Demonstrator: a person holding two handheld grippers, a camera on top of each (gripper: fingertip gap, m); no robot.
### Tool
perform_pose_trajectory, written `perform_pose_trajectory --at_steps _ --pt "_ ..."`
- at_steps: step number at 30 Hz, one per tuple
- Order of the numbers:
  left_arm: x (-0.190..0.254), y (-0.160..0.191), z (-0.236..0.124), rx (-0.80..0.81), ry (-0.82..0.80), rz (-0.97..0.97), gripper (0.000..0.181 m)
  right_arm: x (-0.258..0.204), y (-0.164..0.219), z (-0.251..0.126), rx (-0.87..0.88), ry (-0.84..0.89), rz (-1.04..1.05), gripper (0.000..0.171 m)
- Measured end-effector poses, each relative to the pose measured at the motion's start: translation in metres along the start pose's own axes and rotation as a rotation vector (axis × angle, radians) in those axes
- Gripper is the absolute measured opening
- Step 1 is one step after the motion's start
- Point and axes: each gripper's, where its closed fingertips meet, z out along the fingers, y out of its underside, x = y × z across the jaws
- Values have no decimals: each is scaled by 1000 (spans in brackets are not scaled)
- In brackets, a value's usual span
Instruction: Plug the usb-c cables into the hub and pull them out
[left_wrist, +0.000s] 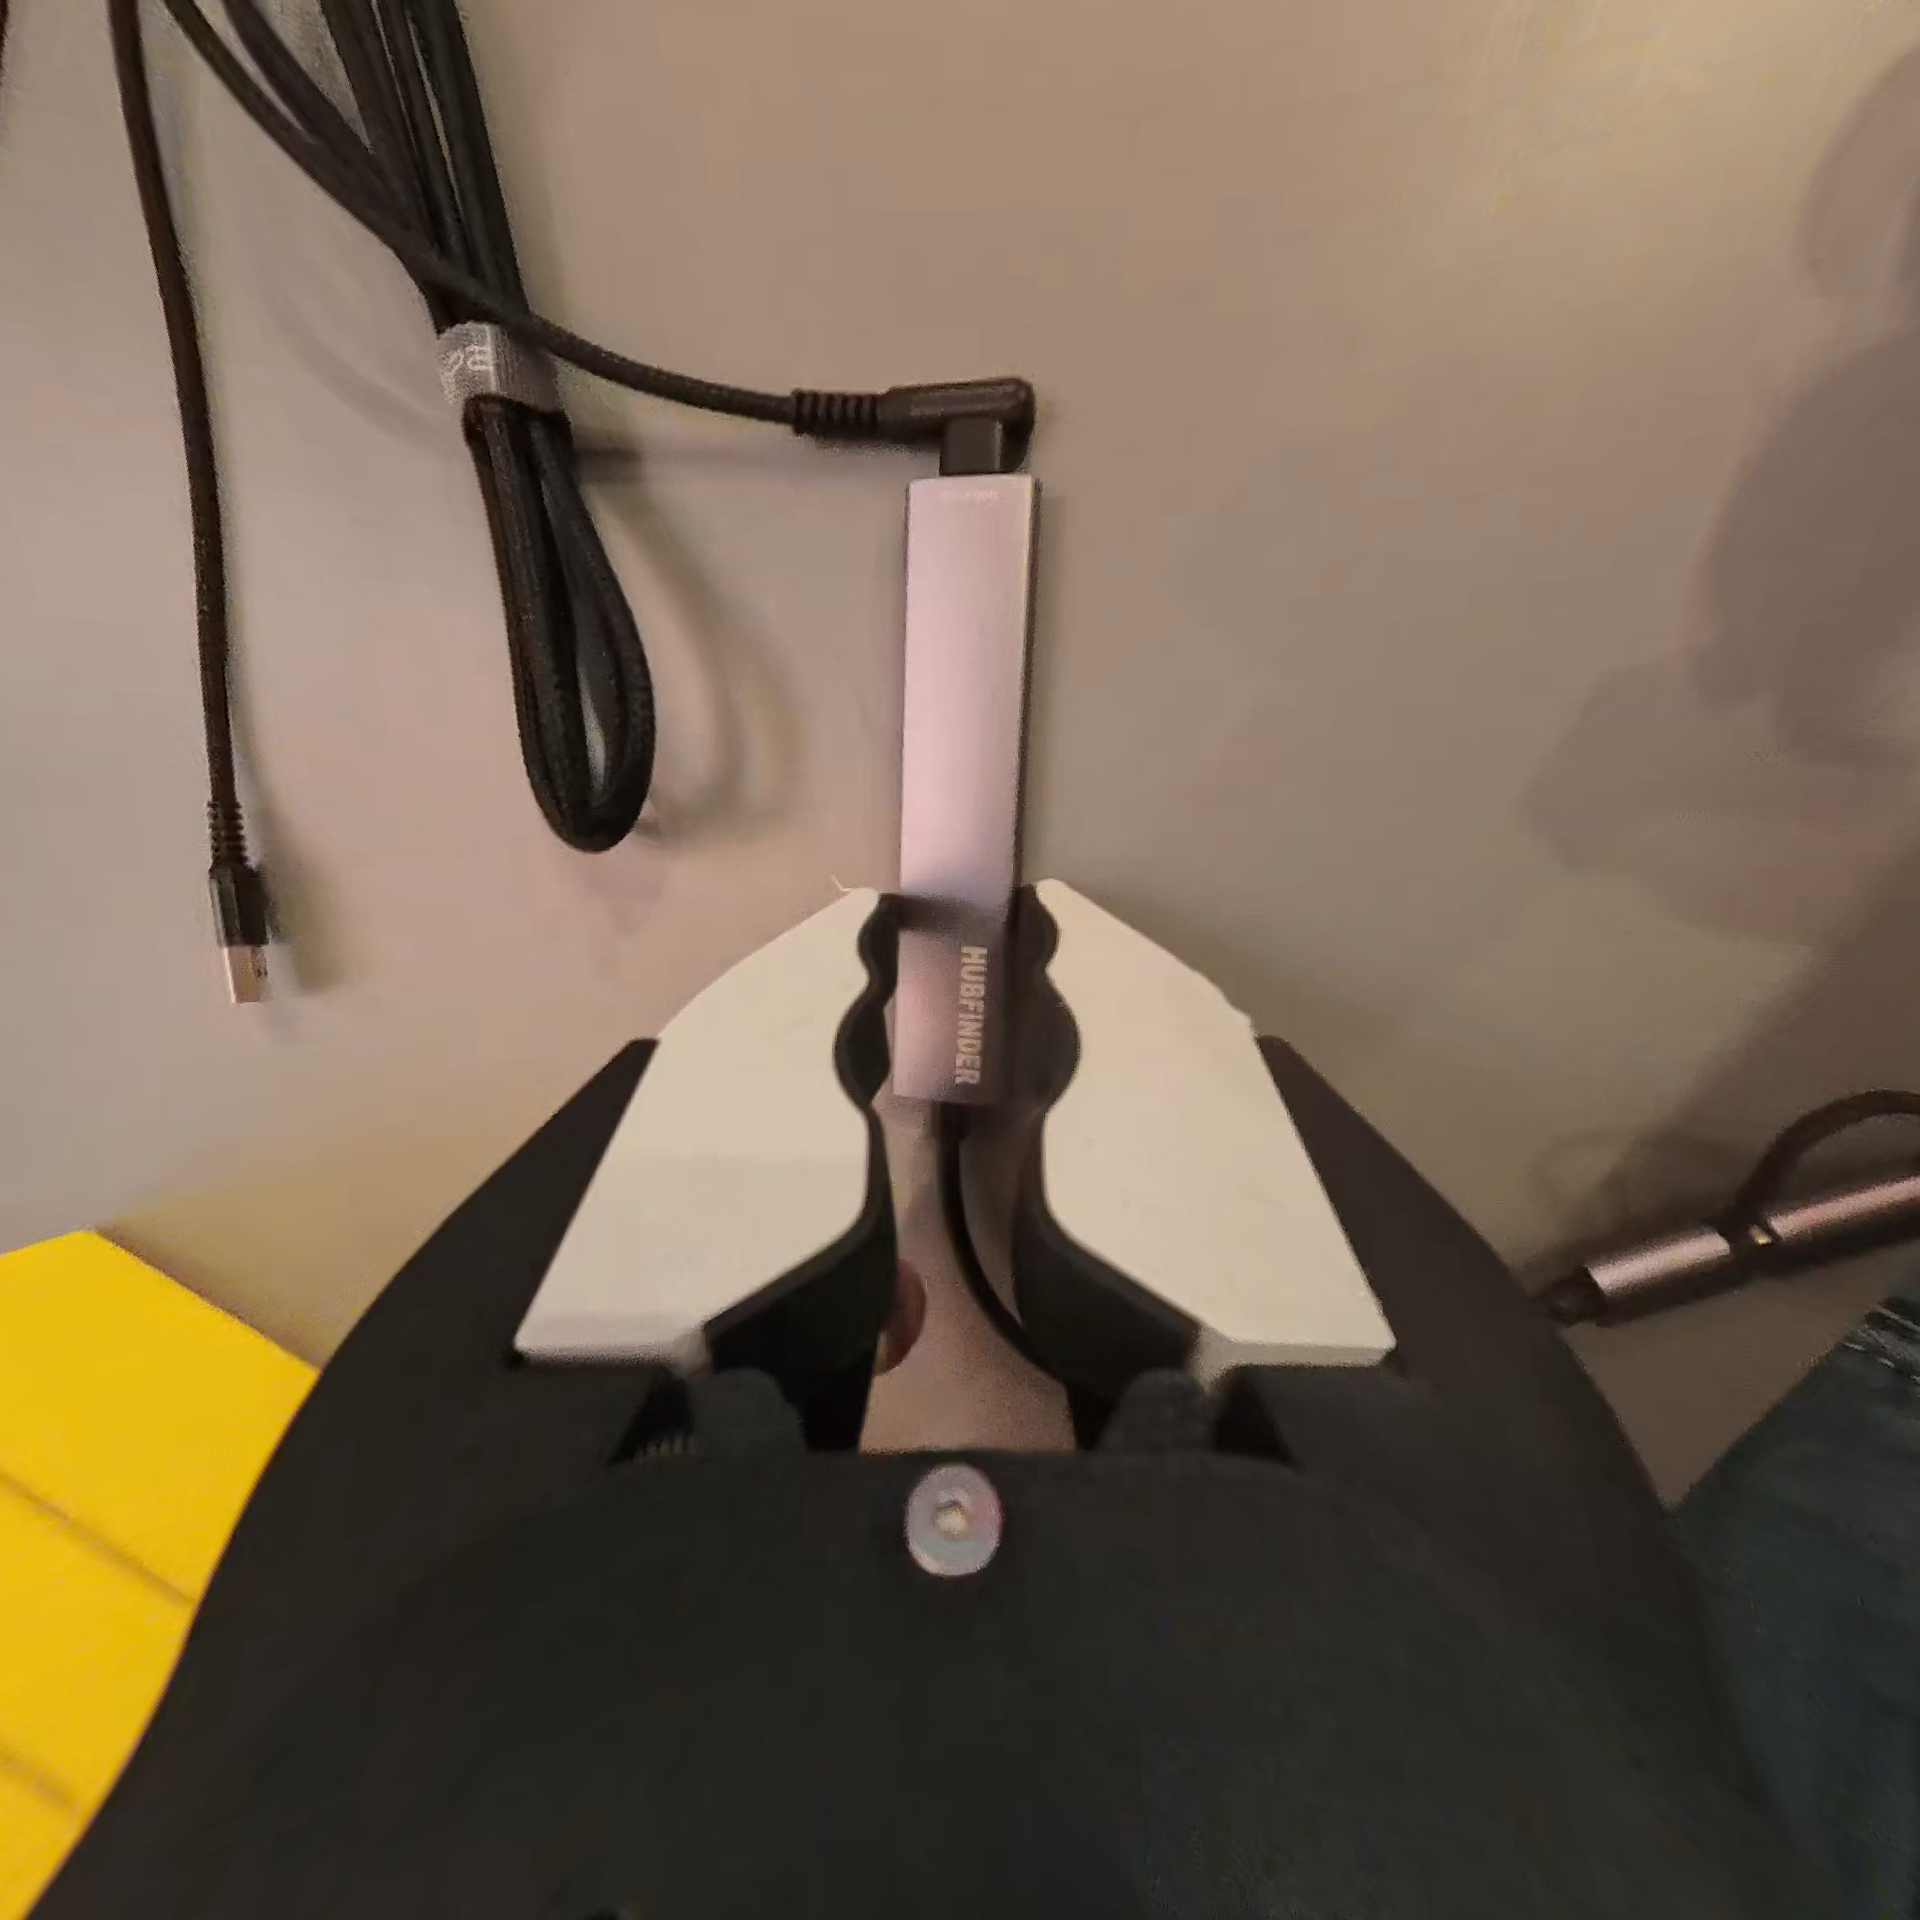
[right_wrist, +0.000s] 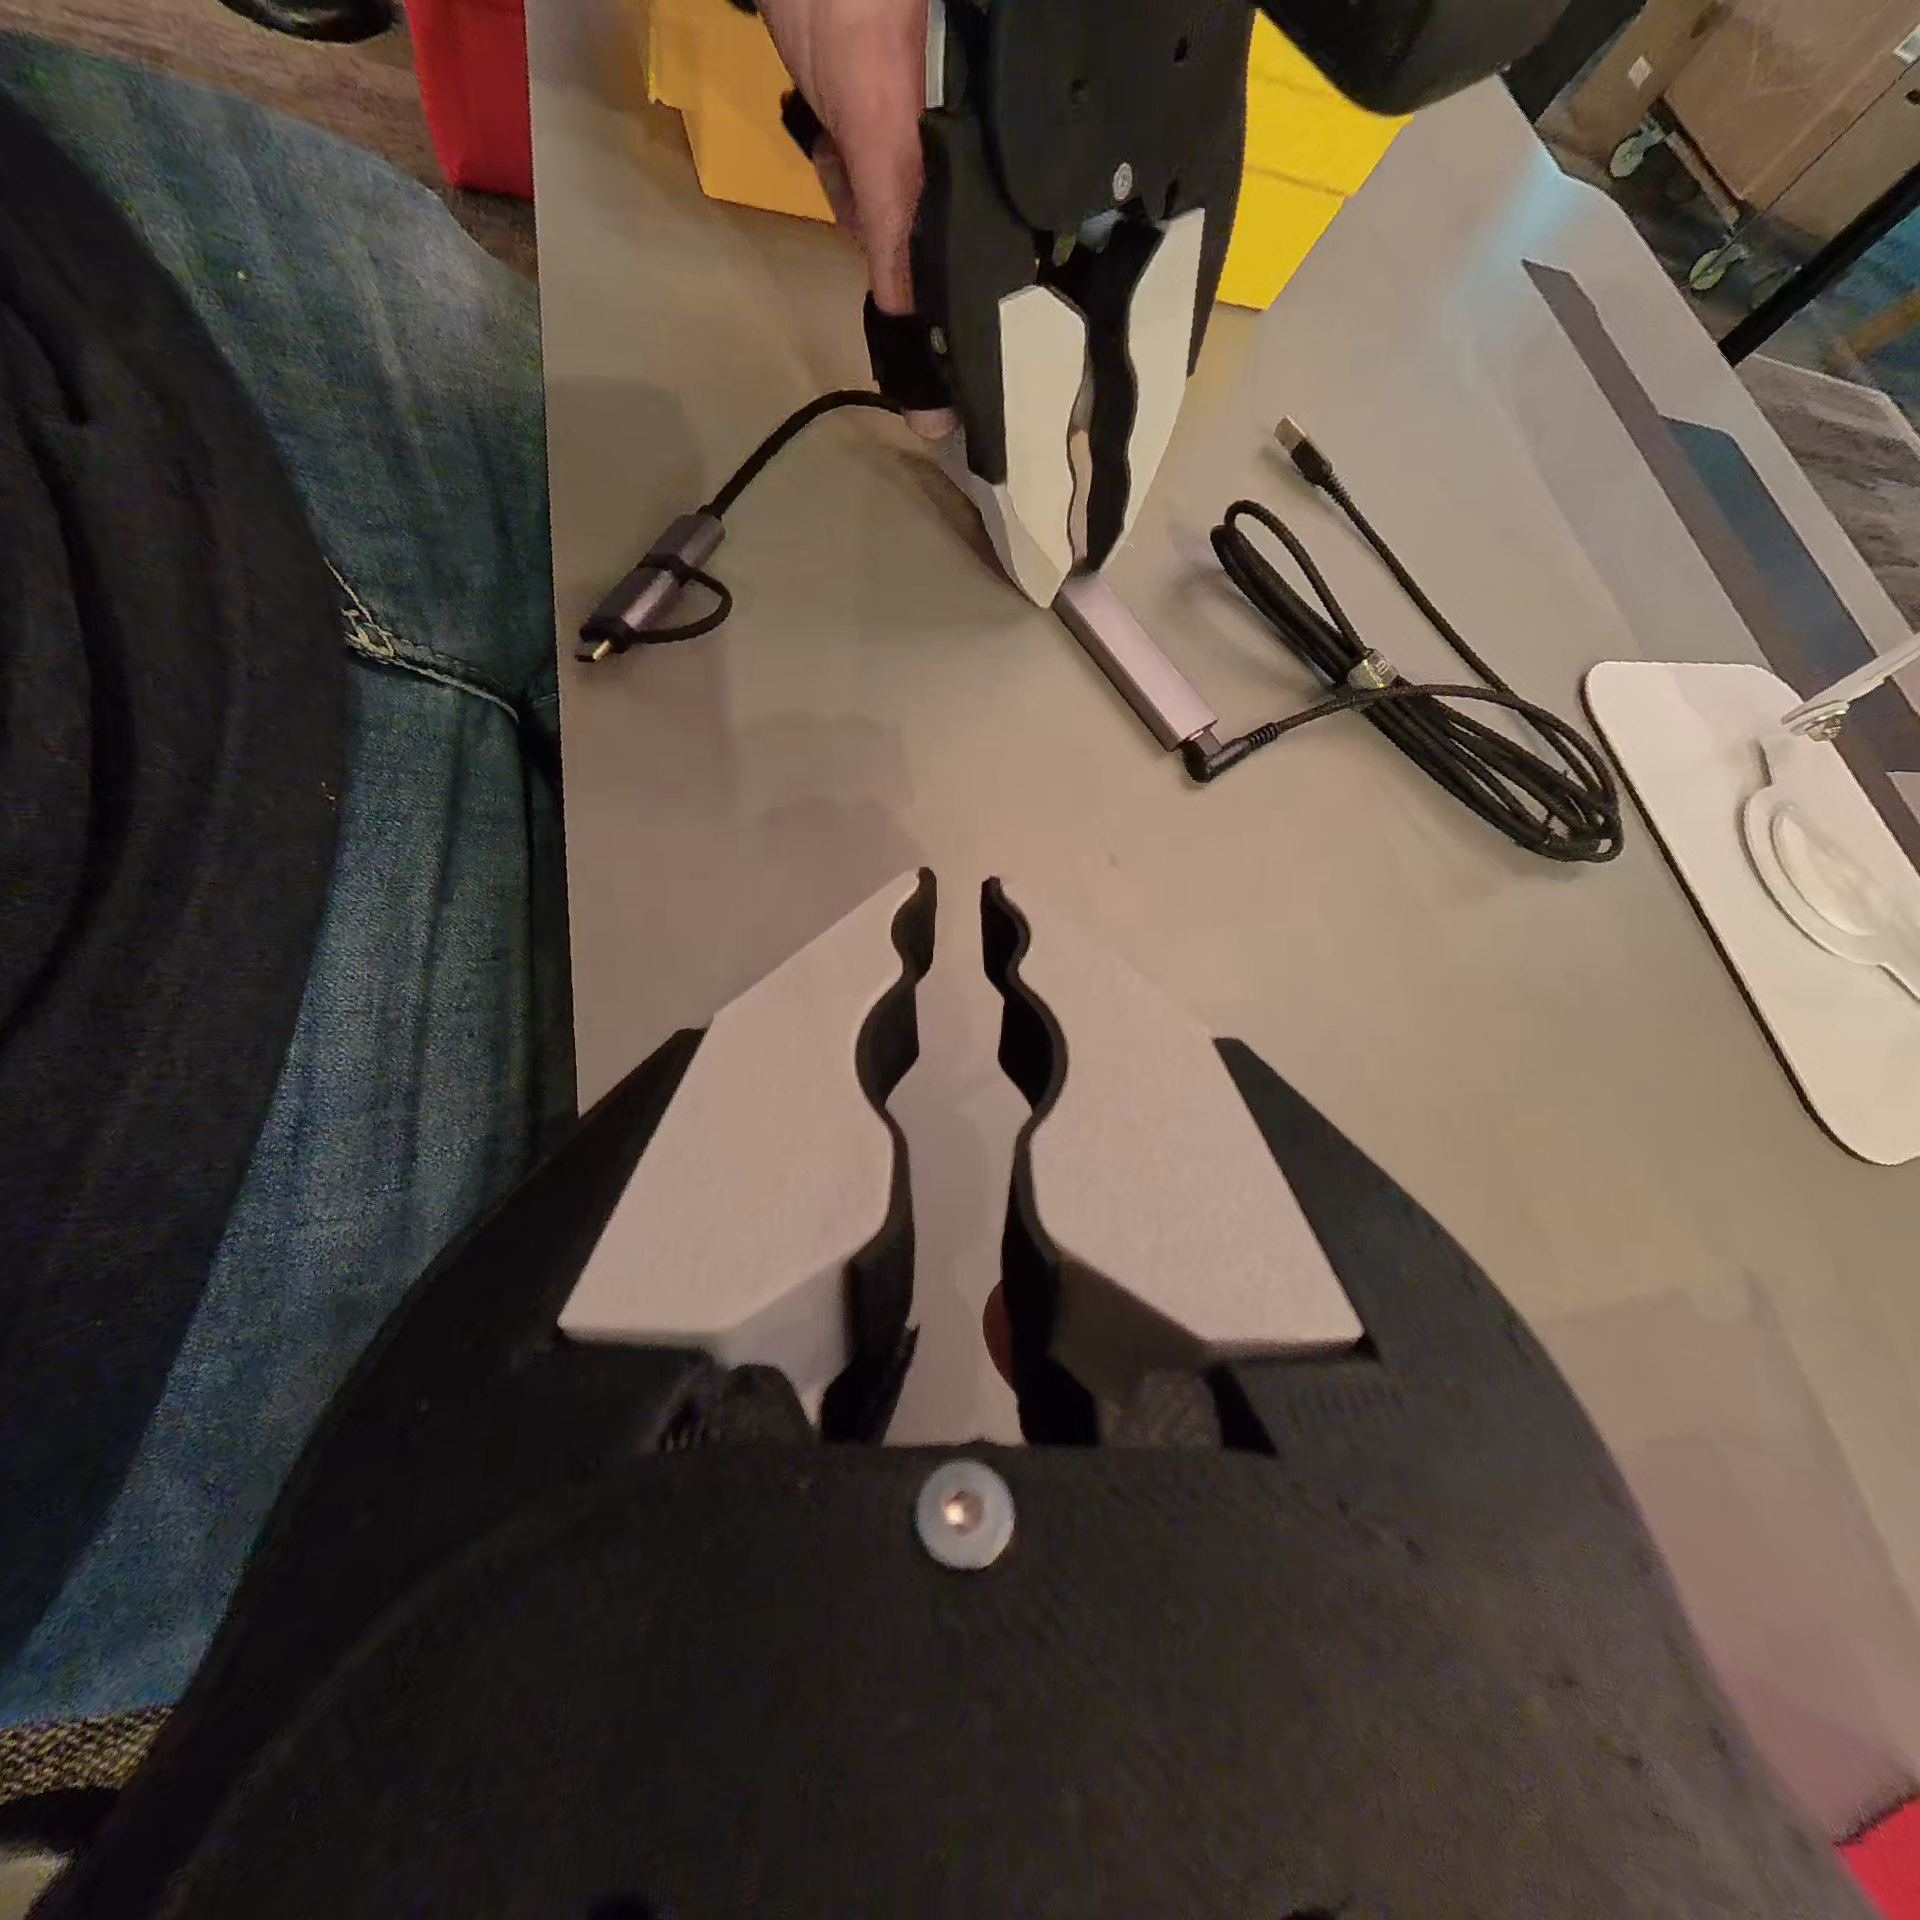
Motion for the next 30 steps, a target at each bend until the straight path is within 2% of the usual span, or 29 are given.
perform_pose_trajectory --at_steps 6,11,15,18,25,27,30 --pt "2 -4 0 124 -16 17 21 5 -6 8 25 -15 14 6" --pt "0 -10 -11 205 -156 97 21 30 -9 21 16 64 -7 12" --pt "-1 -22 -27 280 -221 146 21 57 4 42 -126 224 -229 22" --pt "-1 -27 -34 321 -238 169 21 66 2 62 -158 317 -414 28" --pt "4 -34 -45 402 -251 211 20 85 0 92 -168 451 -561 40" --pt "7 -38 -49 426 -238 209 20 89 -1 96 -161 468 -576 37" --pt "11 -43 -54 466 -214 195 20 98 -5 95 -159 534 -616 22"
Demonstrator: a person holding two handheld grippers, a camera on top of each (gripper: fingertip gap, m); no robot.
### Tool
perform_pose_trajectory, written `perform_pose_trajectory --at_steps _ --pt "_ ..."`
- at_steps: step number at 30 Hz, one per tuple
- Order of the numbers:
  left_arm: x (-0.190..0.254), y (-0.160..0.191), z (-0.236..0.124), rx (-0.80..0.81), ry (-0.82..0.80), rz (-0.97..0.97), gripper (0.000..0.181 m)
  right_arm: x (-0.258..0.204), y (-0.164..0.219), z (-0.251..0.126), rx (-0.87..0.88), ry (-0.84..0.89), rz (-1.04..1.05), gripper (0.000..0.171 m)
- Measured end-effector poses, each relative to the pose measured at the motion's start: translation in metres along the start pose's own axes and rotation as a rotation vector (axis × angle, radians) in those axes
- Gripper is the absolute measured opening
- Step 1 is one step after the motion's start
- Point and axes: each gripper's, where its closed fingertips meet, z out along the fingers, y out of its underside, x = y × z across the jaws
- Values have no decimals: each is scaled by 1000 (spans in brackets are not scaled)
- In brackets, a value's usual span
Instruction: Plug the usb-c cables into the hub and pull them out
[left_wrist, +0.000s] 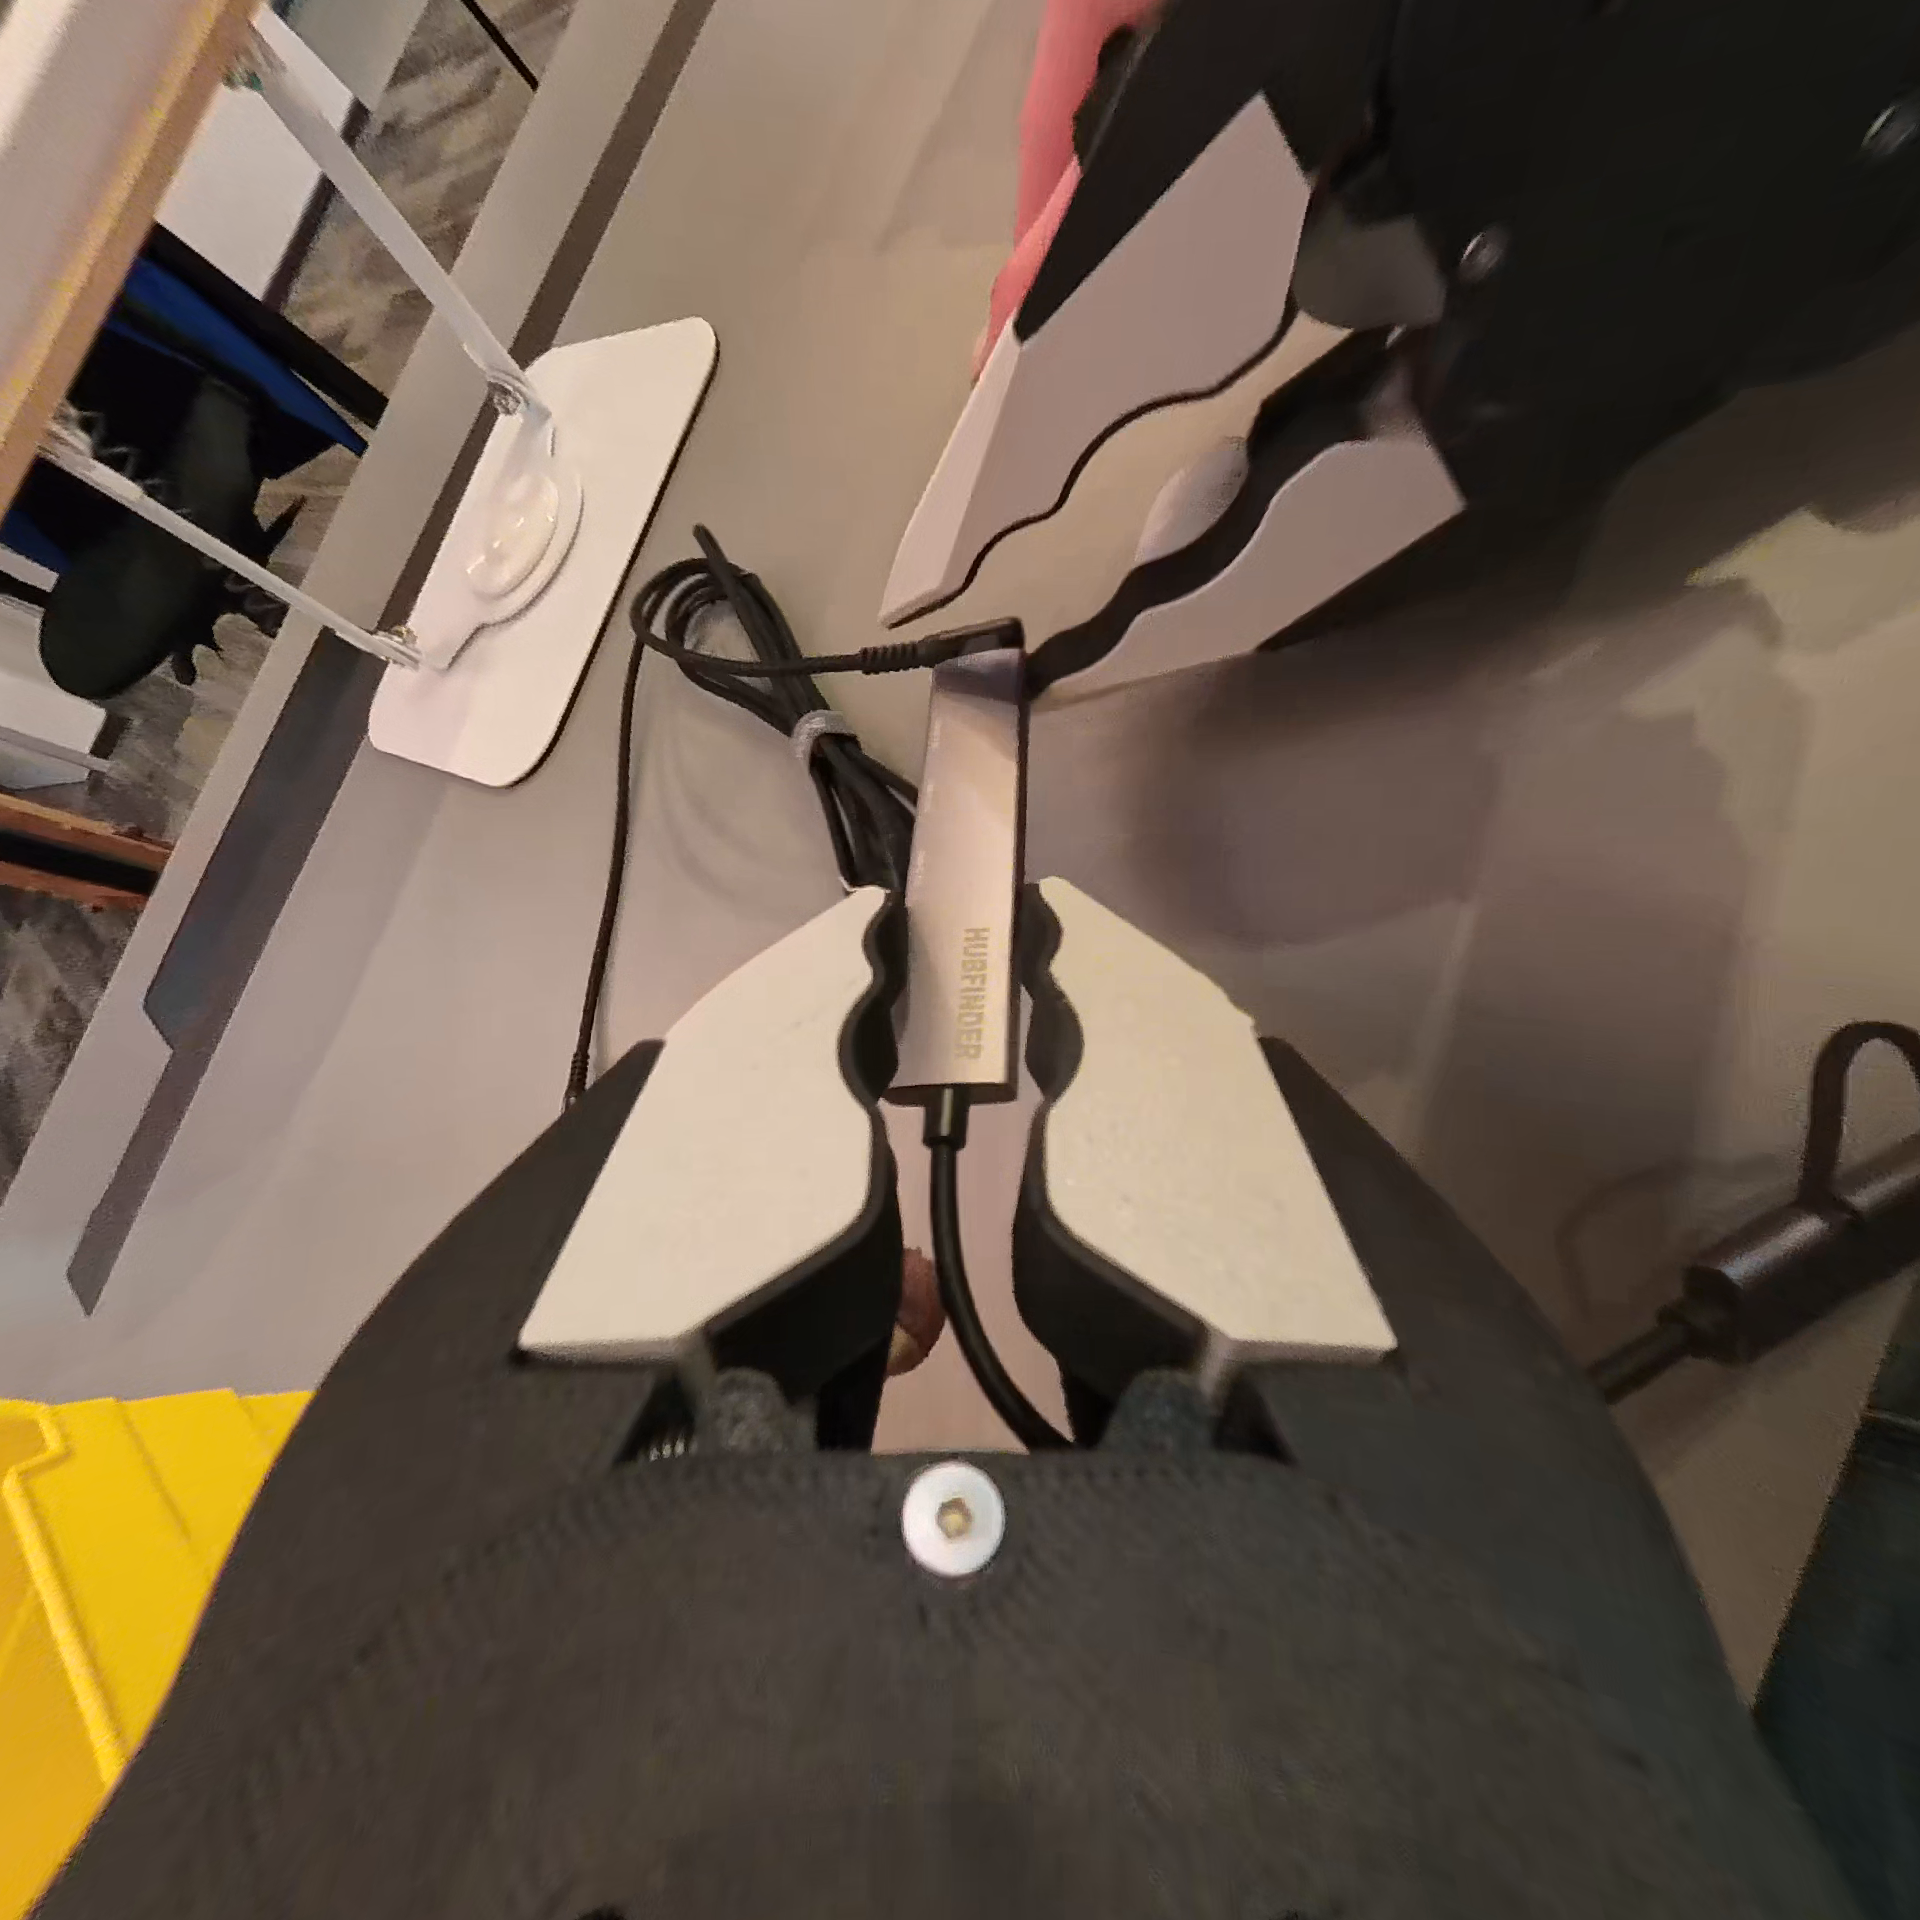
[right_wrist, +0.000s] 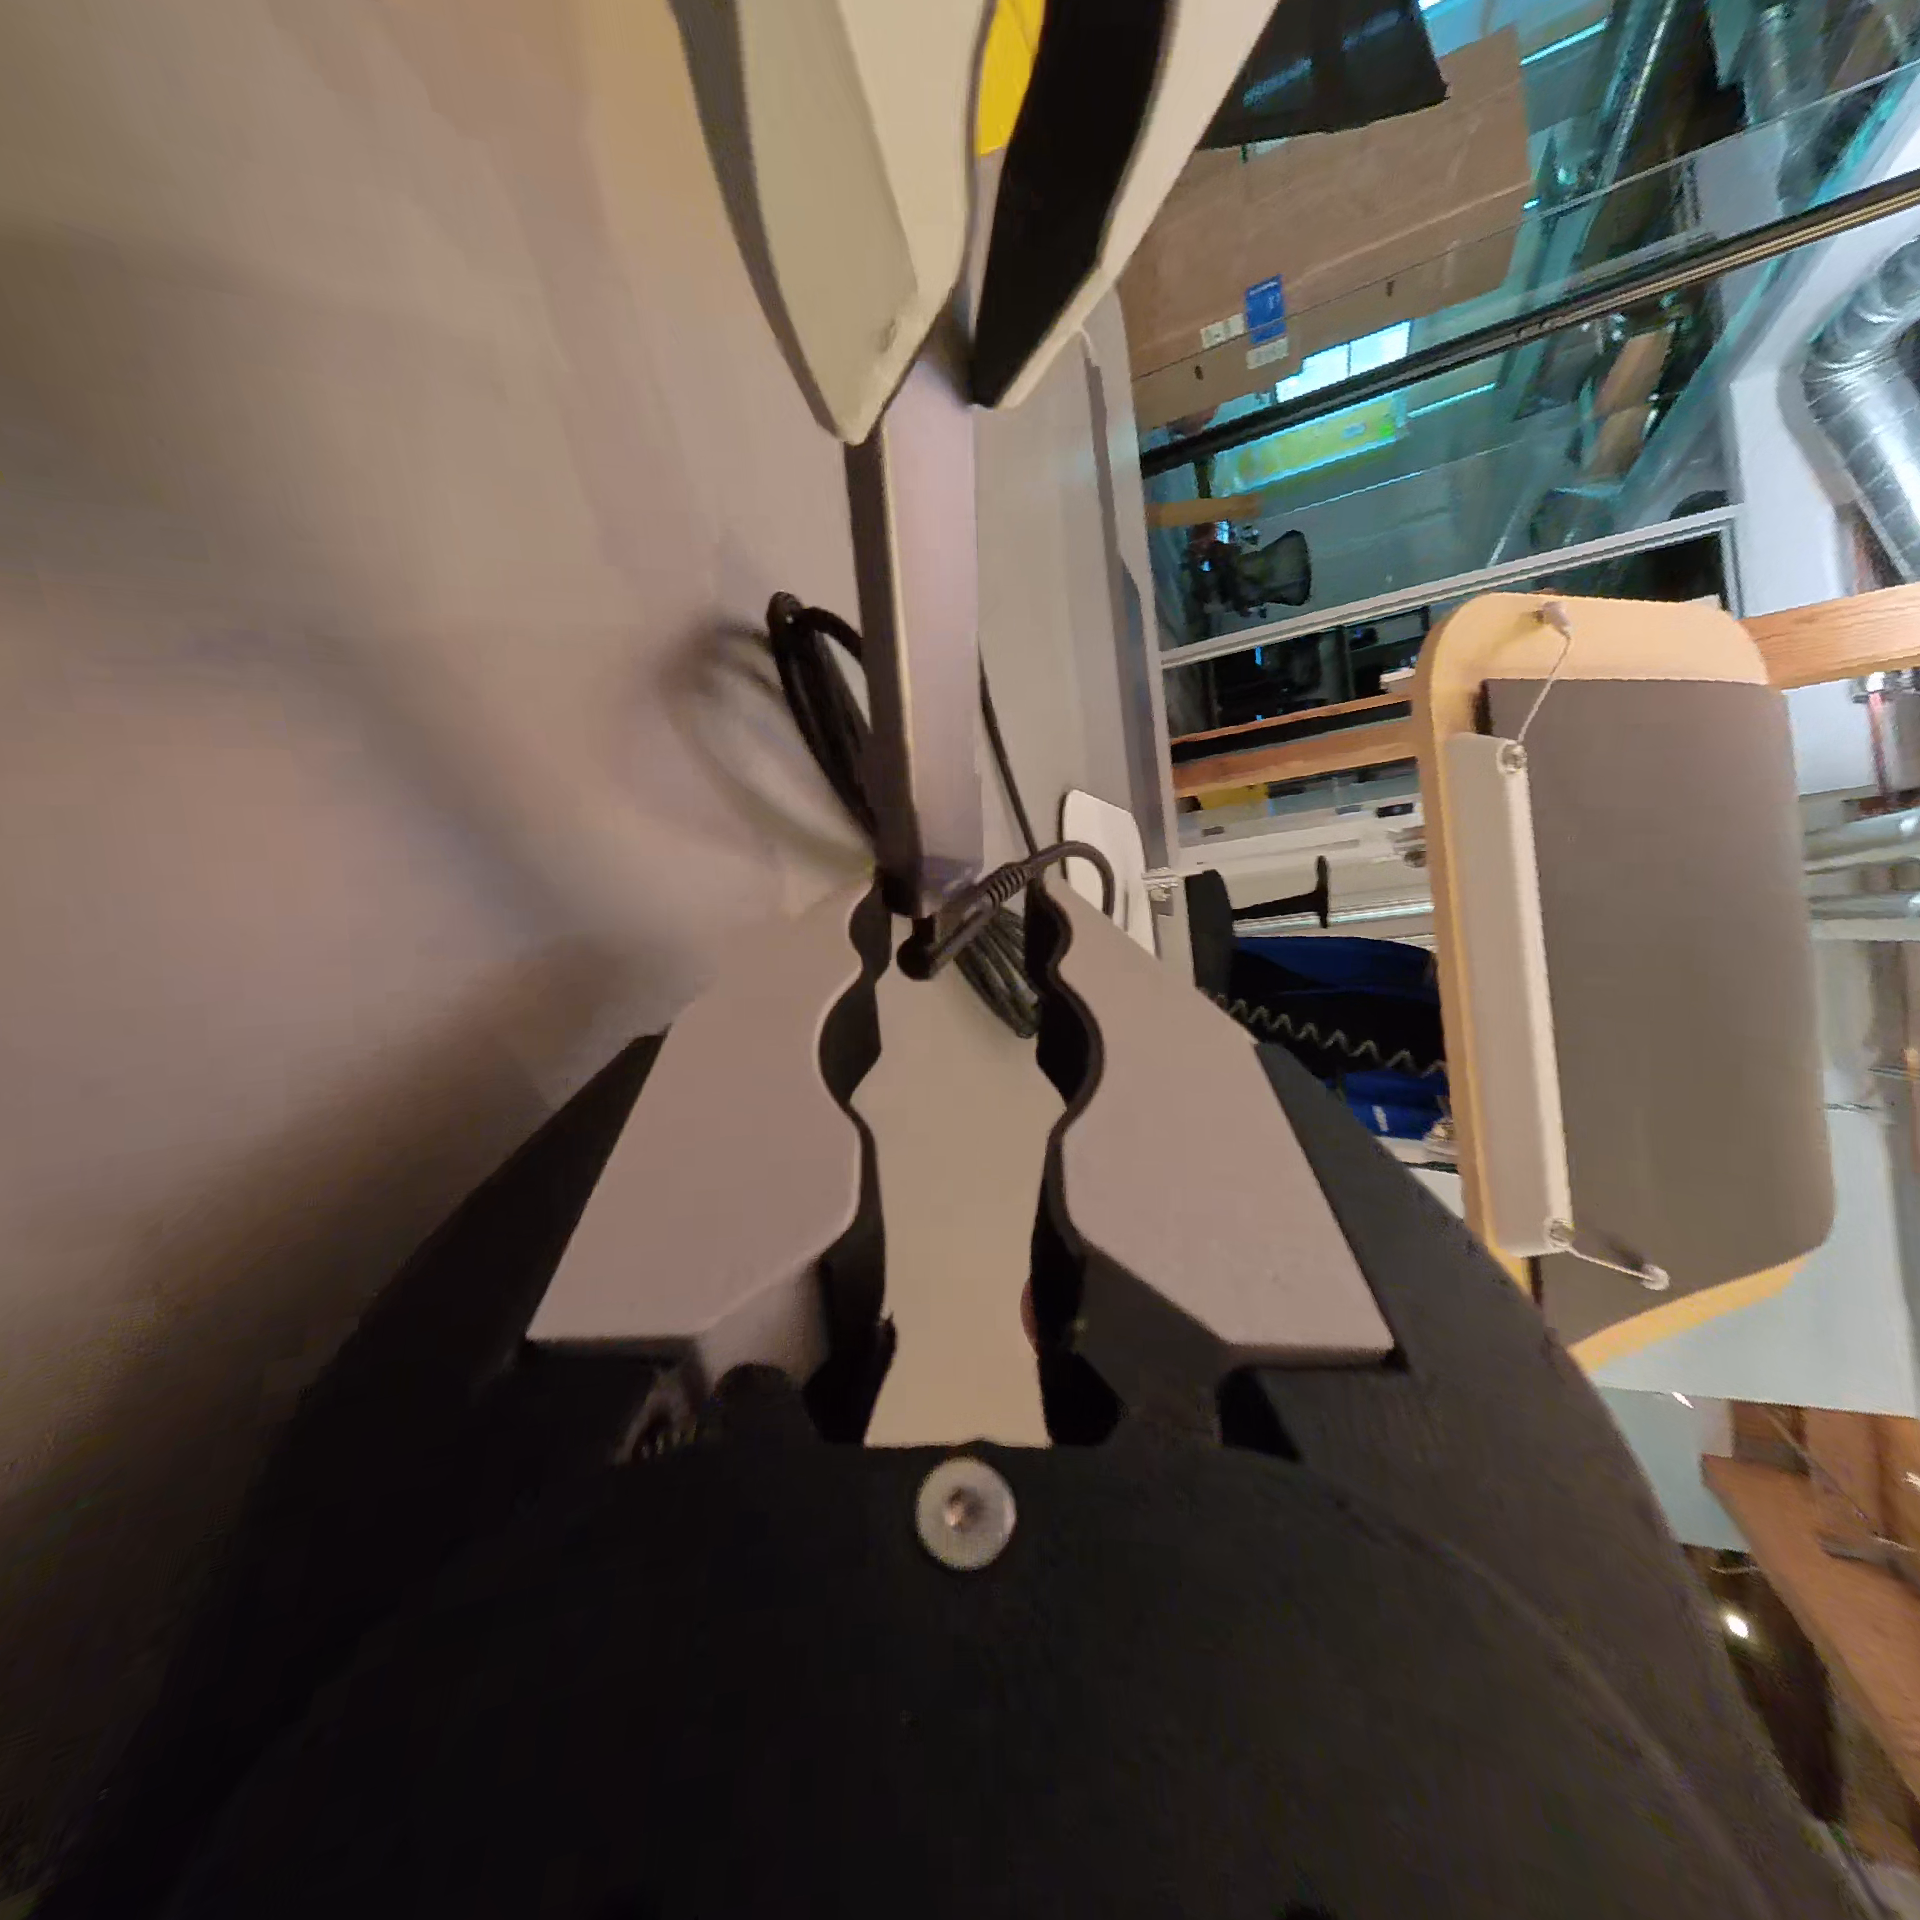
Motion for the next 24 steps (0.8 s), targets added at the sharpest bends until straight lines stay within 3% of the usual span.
perform_pose_trajectory --at_steps 8,16,21,24 --pt "-3 -12 -7 69 23 -53 14 12 -2 -4 12 93 -43 5" --pt "-4 -18 -10 90 -4 -18 9 22 -4 -8 17 165 -64 5" --pt "-17 -21 -20 98 -16 -34 28 27 -4 -10 23 201 -69 5" --pt "-18 -16 -21 46 33 -82 50 30 -6 -12 29 223 -75 4"
